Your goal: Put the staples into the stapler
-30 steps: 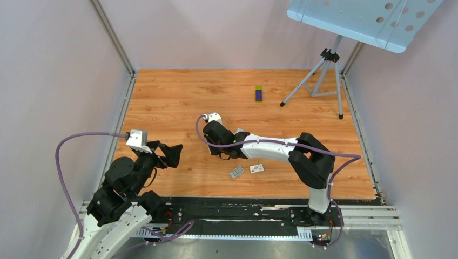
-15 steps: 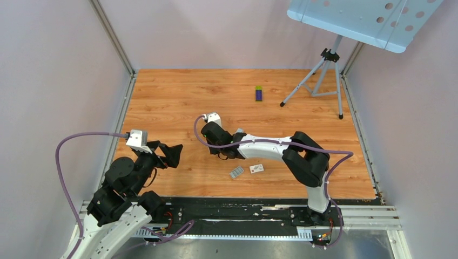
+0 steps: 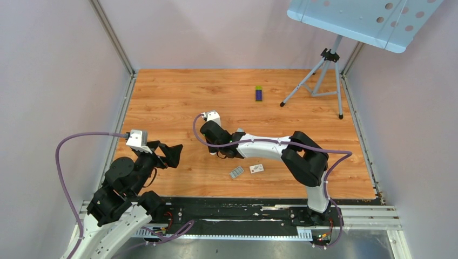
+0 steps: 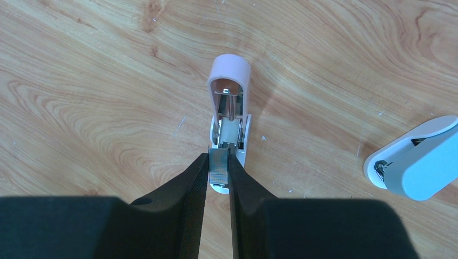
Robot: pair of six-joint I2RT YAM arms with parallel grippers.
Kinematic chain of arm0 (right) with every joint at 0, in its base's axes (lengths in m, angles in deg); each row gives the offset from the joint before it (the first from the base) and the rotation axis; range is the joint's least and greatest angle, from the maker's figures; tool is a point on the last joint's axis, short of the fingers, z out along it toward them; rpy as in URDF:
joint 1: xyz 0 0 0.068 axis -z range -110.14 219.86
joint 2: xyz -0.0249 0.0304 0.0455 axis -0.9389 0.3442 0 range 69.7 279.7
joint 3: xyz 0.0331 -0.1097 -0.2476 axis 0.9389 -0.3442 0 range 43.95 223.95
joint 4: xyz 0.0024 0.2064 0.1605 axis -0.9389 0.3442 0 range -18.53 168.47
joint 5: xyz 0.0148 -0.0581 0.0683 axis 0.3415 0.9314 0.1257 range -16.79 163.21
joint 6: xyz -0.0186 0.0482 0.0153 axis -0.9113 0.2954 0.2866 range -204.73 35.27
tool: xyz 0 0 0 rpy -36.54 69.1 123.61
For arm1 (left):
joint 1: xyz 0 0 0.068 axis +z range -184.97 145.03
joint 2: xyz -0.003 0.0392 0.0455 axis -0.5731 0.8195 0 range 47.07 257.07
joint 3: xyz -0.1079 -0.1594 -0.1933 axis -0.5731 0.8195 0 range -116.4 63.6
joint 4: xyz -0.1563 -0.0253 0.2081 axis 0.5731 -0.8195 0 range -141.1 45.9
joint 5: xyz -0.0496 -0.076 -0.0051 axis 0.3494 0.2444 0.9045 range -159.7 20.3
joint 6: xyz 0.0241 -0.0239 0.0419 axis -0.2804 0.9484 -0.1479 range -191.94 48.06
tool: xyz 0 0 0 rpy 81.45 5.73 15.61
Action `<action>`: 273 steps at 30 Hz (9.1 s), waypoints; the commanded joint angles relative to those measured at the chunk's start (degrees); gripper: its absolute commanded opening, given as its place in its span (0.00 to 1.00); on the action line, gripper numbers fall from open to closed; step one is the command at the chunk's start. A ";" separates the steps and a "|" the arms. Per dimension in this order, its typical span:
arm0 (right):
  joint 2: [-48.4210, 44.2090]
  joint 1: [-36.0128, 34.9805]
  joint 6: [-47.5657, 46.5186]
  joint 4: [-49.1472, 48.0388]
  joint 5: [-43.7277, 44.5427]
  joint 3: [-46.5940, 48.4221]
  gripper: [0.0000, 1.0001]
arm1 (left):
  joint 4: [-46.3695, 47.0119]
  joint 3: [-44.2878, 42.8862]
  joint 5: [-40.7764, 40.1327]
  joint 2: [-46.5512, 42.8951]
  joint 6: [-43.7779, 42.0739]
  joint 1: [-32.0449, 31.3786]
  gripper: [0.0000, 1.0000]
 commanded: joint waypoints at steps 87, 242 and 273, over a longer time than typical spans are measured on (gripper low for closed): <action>-2.64 -0.61 1.29 2.62 3.86 -0.41 0.36 | -0.58 0.35 -1.22 -1.43 -0.19 0.29 1.00; 3.73 12.63 -3.51 -3.98 -27.91 -5.13 0.33 | 44.24 1.54 37.36 73.11 21.30 21.77 0.35; -3.58 12.60 -2.56 -4.40 -27.01 -9.16 0.34 | 48.37 8.93 37.98 68.30 21.11 21.53 0.34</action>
